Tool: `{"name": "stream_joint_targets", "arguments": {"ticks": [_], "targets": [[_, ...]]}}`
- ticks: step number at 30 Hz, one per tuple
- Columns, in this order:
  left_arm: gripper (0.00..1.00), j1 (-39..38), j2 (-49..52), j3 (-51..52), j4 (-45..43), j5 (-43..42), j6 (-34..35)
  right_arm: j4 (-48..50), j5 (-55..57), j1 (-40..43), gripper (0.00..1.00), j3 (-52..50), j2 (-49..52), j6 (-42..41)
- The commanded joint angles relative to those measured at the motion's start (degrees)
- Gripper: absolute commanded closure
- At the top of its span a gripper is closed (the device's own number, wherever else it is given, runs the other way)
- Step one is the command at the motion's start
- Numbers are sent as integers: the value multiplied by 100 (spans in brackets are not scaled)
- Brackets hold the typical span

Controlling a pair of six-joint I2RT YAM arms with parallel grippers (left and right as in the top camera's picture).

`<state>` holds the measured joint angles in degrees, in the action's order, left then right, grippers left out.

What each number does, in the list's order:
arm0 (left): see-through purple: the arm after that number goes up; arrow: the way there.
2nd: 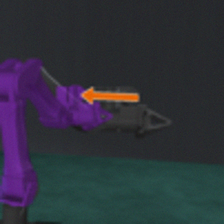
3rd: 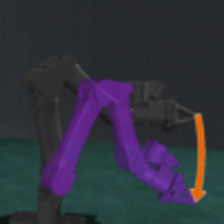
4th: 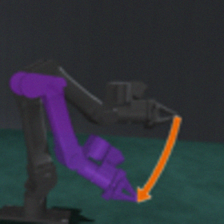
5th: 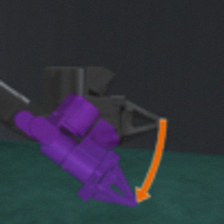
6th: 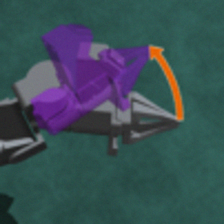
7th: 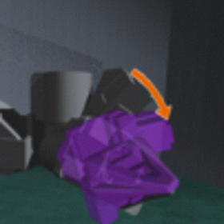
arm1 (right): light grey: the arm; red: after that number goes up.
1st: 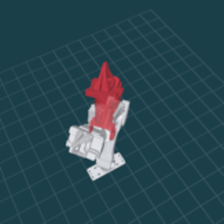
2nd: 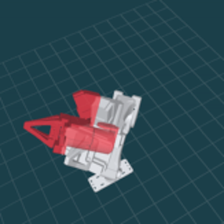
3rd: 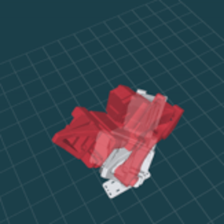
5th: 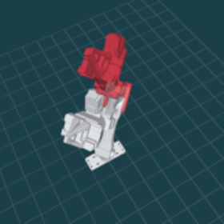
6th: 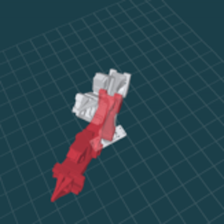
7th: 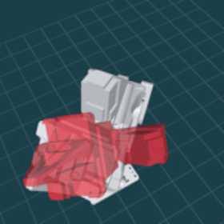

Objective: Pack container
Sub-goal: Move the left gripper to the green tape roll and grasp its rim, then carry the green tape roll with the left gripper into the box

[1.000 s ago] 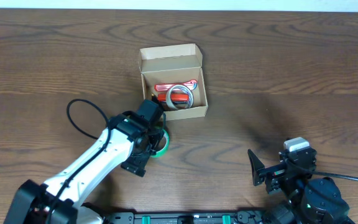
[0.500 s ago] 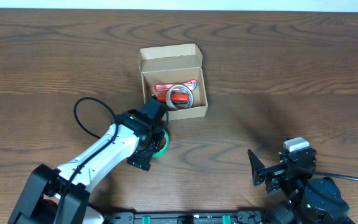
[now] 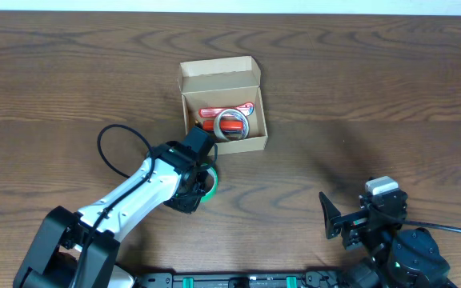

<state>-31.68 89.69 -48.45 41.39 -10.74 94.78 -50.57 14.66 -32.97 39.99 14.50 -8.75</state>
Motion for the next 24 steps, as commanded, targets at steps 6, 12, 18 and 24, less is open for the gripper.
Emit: {"name": "stream_joint_targets", "arguments": {"ticks": [6,12,18,24], "targets": [[94,-22,-310,42,74,46,42,-9,33,-33,1,-4,-35,-63],[95,-24,-1102,42,577,140,44,-7,35,-35,1,-4,-35,-63],[94,-24,-2293,39,1176,365,37,-7,35,-35,1,-4,-35,-63],[94,-24,-2721,-538,1408,614,-136,-7,33,-35,1,-4,-35,-63]]}}
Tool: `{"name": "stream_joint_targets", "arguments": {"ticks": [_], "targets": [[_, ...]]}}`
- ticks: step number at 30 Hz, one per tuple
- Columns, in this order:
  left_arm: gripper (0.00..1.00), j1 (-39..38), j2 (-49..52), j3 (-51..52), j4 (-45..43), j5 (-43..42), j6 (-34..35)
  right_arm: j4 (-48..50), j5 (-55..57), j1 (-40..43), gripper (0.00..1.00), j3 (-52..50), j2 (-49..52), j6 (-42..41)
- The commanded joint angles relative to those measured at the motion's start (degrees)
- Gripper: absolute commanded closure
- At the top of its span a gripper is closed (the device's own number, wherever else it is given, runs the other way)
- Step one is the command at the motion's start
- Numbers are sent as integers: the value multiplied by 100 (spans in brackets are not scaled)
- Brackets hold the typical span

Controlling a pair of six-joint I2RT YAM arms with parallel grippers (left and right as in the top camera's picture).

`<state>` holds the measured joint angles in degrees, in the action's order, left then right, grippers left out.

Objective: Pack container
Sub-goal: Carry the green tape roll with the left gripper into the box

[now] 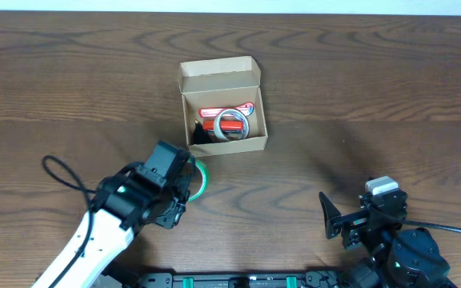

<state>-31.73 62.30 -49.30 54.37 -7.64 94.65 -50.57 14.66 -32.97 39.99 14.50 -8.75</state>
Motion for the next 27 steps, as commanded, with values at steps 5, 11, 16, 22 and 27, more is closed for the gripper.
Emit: {"name": "stream_joint_targets", "arguments": {"ticks": [5,11,16,22,27], "targets": [[94,-17,730,-1926,739,763,-564,-7,33,-35,1,-4,-35,-63],[94,-17,2026,-3394,868,964,-1204,-9,35,-33,1,-4,-35,-63],[94,-17,3016,-4100,863,960,-1241,-9,33,-33,1,-4,-35,-63],[95,15,3971,-4457,643,960,-1239,-7,35,-33,1,-4,-35,-63],[95,90,4356,-4483,579,957,-1237,-9,35,-33,1,-4,-35,-63]]}}
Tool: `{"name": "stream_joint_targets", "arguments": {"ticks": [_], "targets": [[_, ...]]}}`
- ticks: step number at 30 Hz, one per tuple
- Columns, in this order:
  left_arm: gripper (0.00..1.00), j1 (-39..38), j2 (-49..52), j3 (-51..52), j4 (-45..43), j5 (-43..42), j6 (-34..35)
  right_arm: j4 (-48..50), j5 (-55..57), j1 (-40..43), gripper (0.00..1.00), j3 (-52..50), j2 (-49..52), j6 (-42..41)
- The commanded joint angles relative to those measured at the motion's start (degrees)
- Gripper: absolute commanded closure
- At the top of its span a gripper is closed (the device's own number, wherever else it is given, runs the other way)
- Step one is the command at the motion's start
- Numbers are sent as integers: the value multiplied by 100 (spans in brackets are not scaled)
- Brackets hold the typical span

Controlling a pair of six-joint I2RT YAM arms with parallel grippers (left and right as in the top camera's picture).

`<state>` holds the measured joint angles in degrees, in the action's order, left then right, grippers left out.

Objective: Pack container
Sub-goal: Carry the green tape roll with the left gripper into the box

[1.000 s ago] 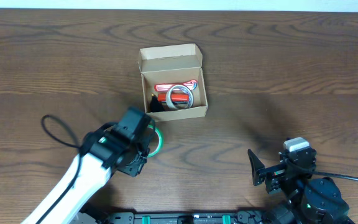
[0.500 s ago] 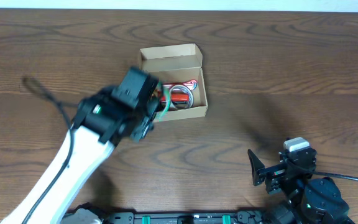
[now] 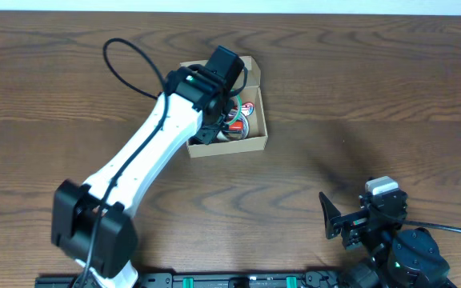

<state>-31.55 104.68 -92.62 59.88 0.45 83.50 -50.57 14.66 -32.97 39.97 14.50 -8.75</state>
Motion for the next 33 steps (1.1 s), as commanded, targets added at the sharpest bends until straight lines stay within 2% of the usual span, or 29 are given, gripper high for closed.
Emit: {"name": "stream_joint_targets", "arguments": {"ticks": [1,13,33], "targets": [[94,94,175,-151,28,149,-125,-9,33,-35,1,-2,-35,-63],[94,466,490,-151,28,140,-122,-9,35,-33,1,-2,-35,-63],[94,501,1193,-136,35,-7,-76,-9,35,-35,1,-2,-35,-63]]}}
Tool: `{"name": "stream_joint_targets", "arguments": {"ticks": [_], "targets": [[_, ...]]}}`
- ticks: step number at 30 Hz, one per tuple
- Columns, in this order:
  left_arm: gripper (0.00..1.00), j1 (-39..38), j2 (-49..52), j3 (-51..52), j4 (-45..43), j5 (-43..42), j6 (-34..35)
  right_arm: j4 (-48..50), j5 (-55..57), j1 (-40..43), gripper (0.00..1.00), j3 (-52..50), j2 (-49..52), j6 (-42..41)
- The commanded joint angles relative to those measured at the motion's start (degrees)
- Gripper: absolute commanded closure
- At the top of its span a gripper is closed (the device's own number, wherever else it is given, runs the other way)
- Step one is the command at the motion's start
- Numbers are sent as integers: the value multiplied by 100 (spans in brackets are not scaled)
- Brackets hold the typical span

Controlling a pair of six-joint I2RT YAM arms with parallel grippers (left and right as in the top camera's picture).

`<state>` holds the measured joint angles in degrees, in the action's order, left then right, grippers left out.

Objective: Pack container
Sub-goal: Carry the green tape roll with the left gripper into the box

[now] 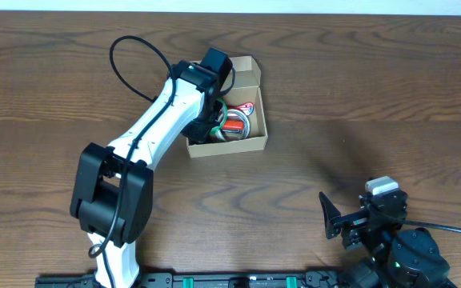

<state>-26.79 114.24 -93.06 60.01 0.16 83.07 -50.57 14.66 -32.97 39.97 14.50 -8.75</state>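
The open cardboard box (256, 74) stands at the table's middle back. Inside it lie a red item (234, 126) and a clear tape ring (245, 128). A bit of the green ring (222, 110) shows in the box beside my left arm. My left gripper (212, 122) reaches down into the left part of the box. Its fingers are hidden under the arm, so what they grip is hidden too. My right gripper (327, 216) rests at the front right, far from the box, with nothing in it.
The left arm's black cable (134, 56) loops over the table to the left of the box. The box's rear flap (246, 64) stands up behind the left wrist. Brown wood table (374, 96) lies all around.
My left arm has shifted a little to the left and sits lower over the box's left side. The green ring shows inside the box. The right arm has not moved.
My left gripper was at the green ring on the table in front of the box. Then it was further left and nearer the front with the ring. Then it was over the box with the ring, and now it is down in the box's left part.
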Motion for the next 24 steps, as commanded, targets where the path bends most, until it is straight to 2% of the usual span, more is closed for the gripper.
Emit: {"name": "stream_joint_targets", "arguments": {"ticks": [1,5,7,10,11,14,15,24], "targets": [[94,24,269,-92,17,22,-33,-7,35,-33,1,-2,-35,-63],[88,24,319,-90,17,-20,-35,-9,35,-35,1,-2,-35,-63],[94,24,319,-92,11,-44,-35,-9,35,-33,1,-2,-35,-63],[94,28,319,-92,9,-127,-35,-7,35,-35,1,-2,-35,-63],[91,28,319,-92,-2,-146,-35,-7,33,-33,1,-2,-35,-63],[54,31,319,-92,-59,-365,-33,-9,35,-35,1,-2,-35,-63],[47,31,319,-92,-76,-479,-33,-7,33,-35,1,-2,-35,-63],[45,31,195,-166,-192,-748,-70,-7,33,-33,1,-2,-35,-63]]}}
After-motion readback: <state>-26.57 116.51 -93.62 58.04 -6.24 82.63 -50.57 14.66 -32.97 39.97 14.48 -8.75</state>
